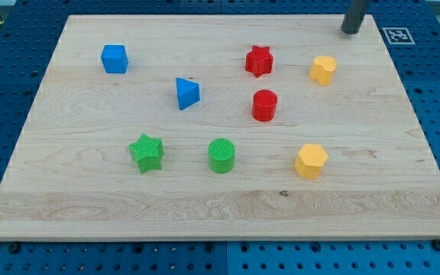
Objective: Move the blue cube towards the top left side of the board
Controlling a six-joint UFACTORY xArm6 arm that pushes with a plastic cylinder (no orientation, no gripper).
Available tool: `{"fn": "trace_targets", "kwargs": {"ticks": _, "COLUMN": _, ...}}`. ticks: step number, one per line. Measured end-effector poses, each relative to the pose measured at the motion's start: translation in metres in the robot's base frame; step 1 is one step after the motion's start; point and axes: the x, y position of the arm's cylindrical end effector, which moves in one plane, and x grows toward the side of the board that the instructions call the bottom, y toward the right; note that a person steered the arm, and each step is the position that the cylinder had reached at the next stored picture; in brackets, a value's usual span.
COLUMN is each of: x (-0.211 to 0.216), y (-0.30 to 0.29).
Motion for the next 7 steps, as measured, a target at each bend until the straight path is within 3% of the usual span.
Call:
{"fn": "trace_targets", "kwargs": {"ticks": 5, "x": 0.001, "y": -0.204}}
{"fn": "trace_targets", "kwargs": {"ticks": 7, "x": 0.037, "y": -0.253}}
